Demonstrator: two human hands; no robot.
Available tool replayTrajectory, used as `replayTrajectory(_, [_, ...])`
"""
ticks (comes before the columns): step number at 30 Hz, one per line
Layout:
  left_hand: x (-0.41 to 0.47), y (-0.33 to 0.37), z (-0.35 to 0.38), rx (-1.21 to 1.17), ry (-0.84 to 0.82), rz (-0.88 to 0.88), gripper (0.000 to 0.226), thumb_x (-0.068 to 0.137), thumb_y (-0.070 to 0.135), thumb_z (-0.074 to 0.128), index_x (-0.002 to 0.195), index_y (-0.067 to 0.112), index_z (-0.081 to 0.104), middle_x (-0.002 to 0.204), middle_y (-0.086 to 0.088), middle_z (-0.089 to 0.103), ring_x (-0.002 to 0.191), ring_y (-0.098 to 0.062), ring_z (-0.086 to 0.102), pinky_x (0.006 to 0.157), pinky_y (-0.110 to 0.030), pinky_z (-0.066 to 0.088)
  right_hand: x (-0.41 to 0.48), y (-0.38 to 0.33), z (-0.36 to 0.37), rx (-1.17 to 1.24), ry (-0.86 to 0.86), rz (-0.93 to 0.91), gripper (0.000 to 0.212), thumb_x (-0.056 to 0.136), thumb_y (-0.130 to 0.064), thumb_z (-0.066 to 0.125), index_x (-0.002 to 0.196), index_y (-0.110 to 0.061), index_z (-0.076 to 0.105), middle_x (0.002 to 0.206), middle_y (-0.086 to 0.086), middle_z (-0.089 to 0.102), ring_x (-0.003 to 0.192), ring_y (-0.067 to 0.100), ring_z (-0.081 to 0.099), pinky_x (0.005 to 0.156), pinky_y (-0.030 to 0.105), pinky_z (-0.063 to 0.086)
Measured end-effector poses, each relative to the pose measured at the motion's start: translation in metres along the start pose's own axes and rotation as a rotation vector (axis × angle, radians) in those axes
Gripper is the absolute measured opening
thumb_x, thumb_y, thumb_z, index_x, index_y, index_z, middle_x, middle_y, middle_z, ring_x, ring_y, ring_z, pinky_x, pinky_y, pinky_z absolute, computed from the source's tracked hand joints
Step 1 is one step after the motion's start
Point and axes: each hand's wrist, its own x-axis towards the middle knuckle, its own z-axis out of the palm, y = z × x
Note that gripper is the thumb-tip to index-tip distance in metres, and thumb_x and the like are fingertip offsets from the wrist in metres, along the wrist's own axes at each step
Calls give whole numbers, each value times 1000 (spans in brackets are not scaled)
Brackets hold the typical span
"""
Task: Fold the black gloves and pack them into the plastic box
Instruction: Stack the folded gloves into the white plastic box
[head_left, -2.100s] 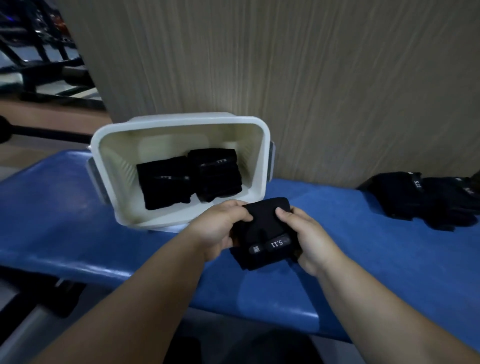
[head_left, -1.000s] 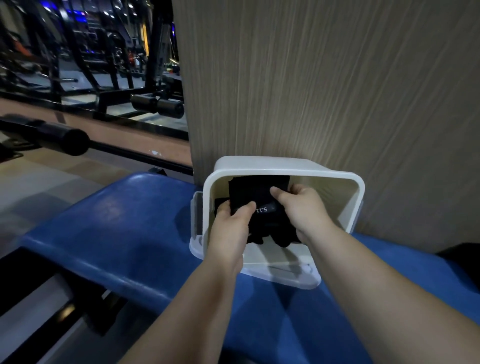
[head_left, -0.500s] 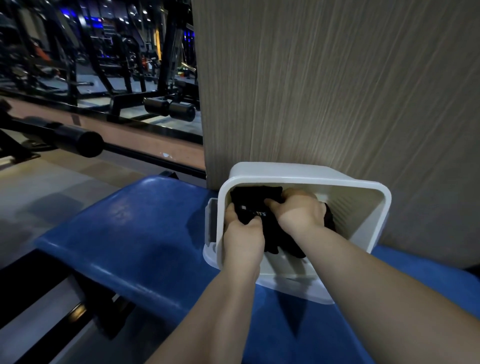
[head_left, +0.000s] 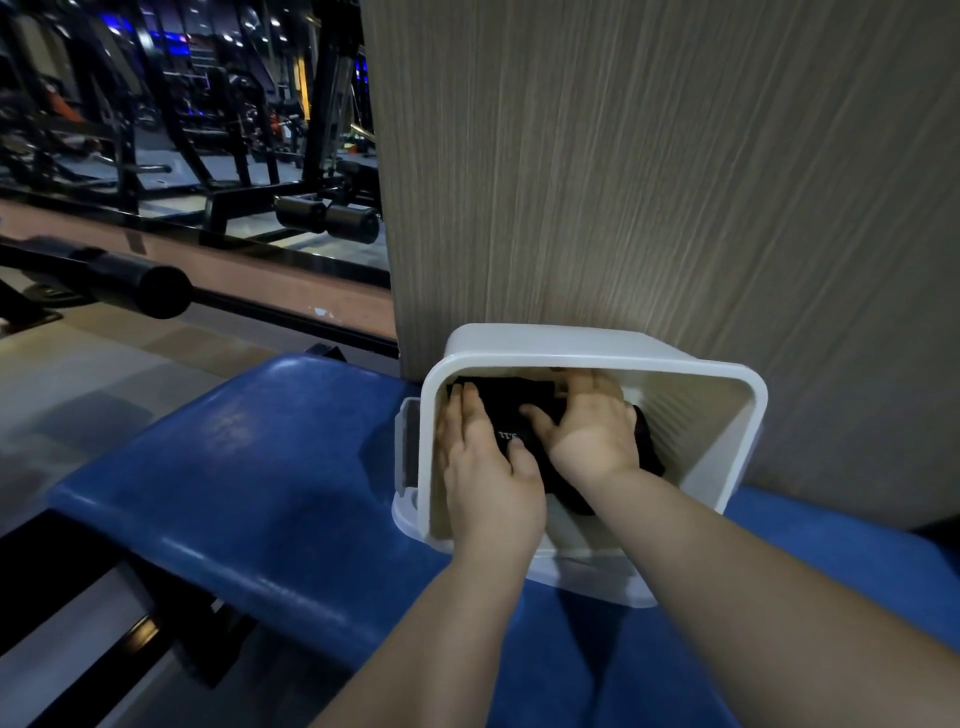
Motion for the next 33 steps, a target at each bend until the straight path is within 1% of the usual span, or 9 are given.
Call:
replayTrajectory(3, [5,-4,-1,14,-19,18,58,96,13,46,151,16,26,158,2,24,146,-13,16,120,-30,13,-1,3,-2,58,-1,-99,41,88,-40,60,124,-21,54,124,4,58,119,25,50,98,36,35])
replayTrajectory(5, [8,-7,-1,26,-38,29,56,96,13,45,150,16,28,157,2,25,146,-13,15,120,-30,12,-3,5,-1,51,-30,-164,36,91,-37,55,125,-26,55,128,-1,57,122,20,49,98,35,32])
replayTrajectory(9, [11,-11,0,77,-91,20,55,98,18,42,151,17,27,159,5,21,147,-11,8,120,-28,6,-3,9,0,-75,-66,-223,42,94,-41,49,134,-28,52,141,-1,44,132,20,35,102,35,27])
replayTrajectory(11, [12,-13,0,88,-113,7,55,99,21,41,151,17,24,160,6,17,147,-10,4,120,-28,4,-3,9,-2,-112,-79,-272,45,95,-40,47,139,-30,46,146,-2,38,136,20,30,104,36,26])
replayTrajectory(13, [12,-14,0,97,-143,-17,55,100,23,39,152,18,21,160,6,13,147,-9,2,120,-27,3,-2,9,-1,-103,-127,-345,48,97,-36,43,143,-32,36,148,-7,36,138,15,28,104,36,24])
replayTrajectory(15, [13,-15,1,103,-175,-50,55,101,25,37,153,19,19,161,7,11,147,-10,1,120,-28,3,0,9,0,-113,-186,-379,46,99,-35,39,145,-34,34,149,-10,36,139,10,26,105,35,22])
replayTrajectory(18, [14,-18,2,109,-207,-84,55,101,26,35,153,18,17,161,7,8,147,-10,-1,119,-26,0,3,10,3,-152,-234,-378,44,101,-36,34,144,-34,36,150,-13,36,139,9,26,105,35,22])
replayTrajectory(25, [15,-21,4,143,-259,-130,55,102,30,32,154,19,16,161,8,7,147,-11,-1,118,-28,-1,4,9,3,-204,-301,-363,43,101,-39,32,144,-34,37,148,-13,39,138,16,25,108,39,21])
replayTrajectory(33, [15,-21,5,97,-240,-135,55,102,33,34,153,19,20,160,7,12,147,-11,4,120,-30,4,4,12,1,-160,-325,-338,43,102,-38,32,144,-33,37,147,-9,42,138,17,26,110,38,21])
